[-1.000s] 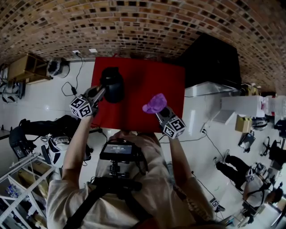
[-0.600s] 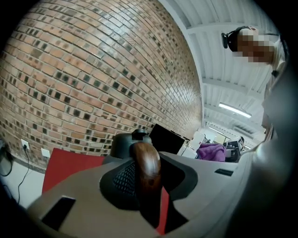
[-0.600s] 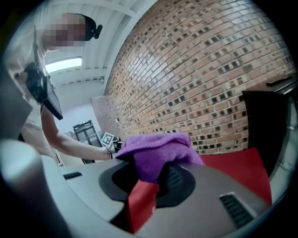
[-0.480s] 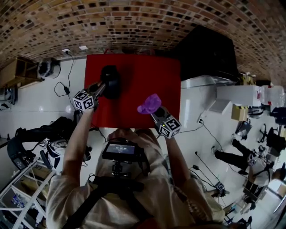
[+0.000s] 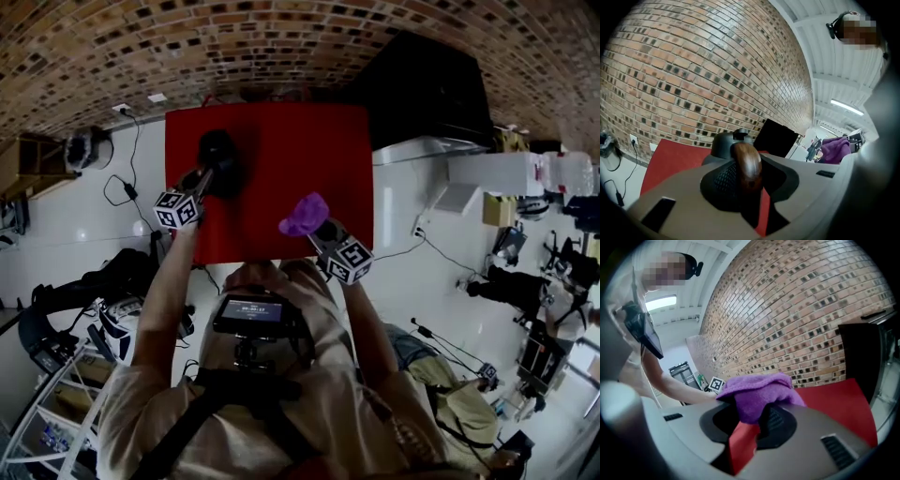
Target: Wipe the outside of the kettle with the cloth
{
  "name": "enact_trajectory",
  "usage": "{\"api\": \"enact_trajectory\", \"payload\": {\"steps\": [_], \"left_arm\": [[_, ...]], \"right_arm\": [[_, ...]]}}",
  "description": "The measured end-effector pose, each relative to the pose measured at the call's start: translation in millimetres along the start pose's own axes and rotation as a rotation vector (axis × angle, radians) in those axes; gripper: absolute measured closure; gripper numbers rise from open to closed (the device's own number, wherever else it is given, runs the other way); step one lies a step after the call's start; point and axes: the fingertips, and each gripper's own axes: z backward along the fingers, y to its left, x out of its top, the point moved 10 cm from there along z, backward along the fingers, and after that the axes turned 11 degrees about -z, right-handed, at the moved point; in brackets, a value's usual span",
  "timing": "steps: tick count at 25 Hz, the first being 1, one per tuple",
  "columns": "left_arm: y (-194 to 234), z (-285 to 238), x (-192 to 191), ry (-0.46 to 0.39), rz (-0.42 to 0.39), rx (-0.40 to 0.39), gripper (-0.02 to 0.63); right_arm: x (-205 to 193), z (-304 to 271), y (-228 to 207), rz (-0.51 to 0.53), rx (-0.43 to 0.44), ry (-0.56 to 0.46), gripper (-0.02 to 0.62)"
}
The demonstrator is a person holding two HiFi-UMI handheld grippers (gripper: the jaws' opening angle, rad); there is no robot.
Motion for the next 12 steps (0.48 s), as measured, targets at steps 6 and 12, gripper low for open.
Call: {"api": "enact_trajectory", "payload": {"steps": [6,12], "left_arm": [[6,10,-12,-0.041,0.007,0.017,0.514],[-23,28,-32,0.033,-0.144,-0.053,0.509]], "right_arm": [[-11,2,0,-0.028,-0.02,-0.017,0.494],[-16,10,1,-0.054,-0.034,-0.02,0.494]]}}
